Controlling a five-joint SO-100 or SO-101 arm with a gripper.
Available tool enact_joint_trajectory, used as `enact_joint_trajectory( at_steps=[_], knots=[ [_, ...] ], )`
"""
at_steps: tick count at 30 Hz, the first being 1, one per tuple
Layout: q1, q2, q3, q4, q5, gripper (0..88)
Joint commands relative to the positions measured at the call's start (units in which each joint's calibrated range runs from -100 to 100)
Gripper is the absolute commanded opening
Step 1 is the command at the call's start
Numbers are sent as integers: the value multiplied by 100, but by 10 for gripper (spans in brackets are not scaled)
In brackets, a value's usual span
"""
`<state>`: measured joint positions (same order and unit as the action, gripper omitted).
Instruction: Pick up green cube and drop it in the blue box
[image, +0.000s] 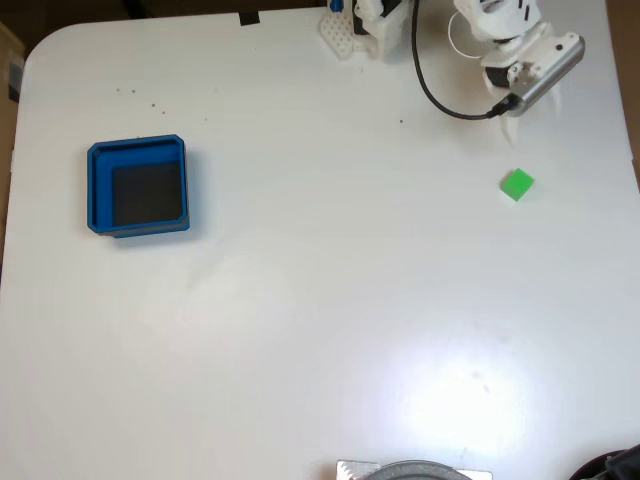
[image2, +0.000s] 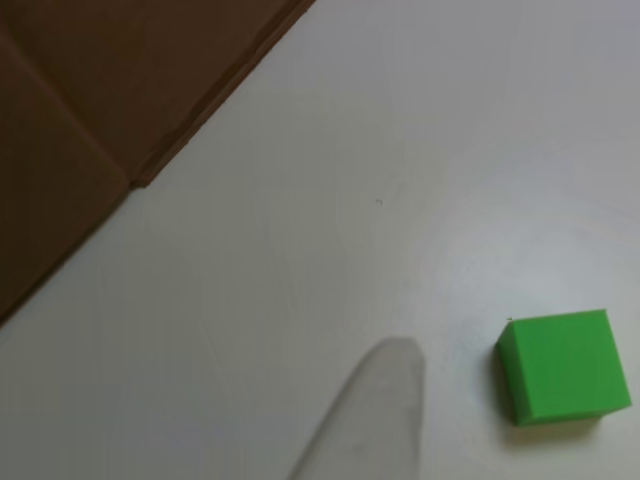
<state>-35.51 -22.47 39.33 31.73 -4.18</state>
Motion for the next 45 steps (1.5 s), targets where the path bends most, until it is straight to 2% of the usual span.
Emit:
enact_joint_trajectory(
  at_steps=[1, 10, 20, 27, 45],
  knots=[
    [63, 324, -656, -79, 24, 362],
    [109, 1762, -1850, 76, 24, 362],
    [383, 2573, -3197, 2081, 132, 362],
    [406, 3050, -3646, 2179, 659, 362],
    [414, 4388, -4418, 2179, 625, 362]
  ],
)
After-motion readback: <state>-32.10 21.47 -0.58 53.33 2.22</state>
